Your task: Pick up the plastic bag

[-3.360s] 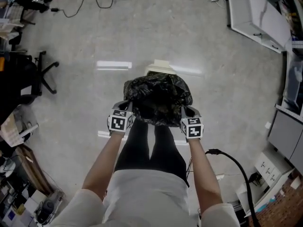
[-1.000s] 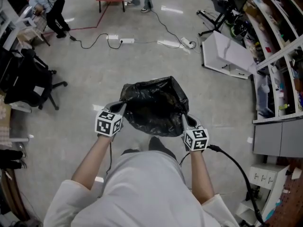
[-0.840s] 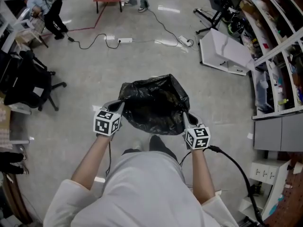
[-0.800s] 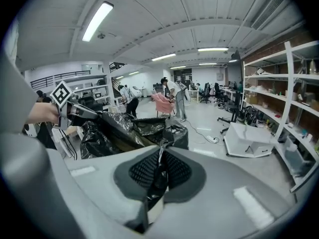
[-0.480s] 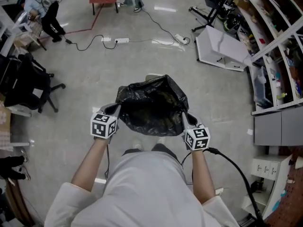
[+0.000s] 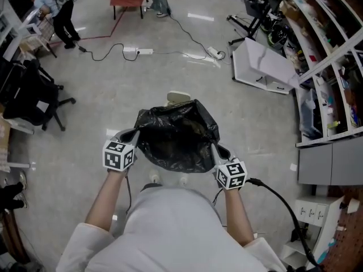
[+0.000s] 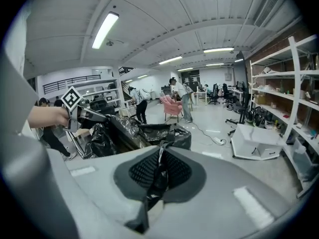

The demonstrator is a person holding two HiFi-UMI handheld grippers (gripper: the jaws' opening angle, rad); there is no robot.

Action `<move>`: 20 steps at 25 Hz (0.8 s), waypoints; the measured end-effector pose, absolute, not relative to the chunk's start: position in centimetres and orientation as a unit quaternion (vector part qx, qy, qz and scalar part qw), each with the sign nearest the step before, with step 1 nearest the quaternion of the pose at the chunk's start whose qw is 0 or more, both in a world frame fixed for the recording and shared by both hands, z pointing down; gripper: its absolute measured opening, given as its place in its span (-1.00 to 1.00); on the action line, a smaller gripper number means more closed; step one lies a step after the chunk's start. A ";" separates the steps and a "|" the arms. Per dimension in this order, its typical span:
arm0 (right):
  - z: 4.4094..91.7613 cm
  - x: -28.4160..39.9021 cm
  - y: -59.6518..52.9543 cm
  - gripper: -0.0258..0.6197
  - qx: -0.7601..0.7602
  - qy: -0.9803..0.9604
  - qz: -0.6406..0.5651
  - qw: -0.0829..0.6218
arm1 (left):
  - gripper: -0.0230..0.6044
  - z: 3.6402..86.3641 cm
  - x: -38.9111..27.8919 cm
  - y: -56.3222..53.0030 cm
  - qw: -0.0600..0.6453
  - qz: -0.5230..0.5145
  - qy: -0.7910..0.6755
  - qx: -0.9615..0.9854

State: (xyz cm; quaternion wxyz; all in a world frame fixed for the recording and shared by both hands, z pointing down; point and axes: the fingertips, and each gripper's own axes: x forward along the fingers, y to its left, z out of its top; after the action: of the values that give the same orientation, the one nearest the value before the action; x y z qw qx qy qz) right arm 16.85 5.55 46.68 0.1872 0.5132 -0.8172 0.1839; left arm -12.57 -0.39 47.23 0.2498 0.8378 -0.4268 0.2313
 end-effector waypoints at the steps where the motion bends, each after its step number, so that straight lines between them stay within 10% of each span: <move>1: 46.4 17.0 5.8 -0.92 0.509 -0.821 0.180 0.184 | -0.91 47.1 -12.1 -0.1 0.248 0.231 -0.427 0.838; 20: 46.0 17.4 7.4 -0.92 0.494 -0.835 0.170 0.174 | -0.91 46.2 -10.1 3.0 0.252 0.220 -0.433 0.837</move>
State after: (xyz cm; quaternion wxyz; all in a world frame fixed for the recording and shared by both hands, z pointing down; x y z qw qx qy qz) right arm 17.38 7.38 45.97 0.1736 0.4936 -0.8350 0.1704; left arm -10.08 2.96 46.23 0.2523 0.8368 -0.4334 0.2198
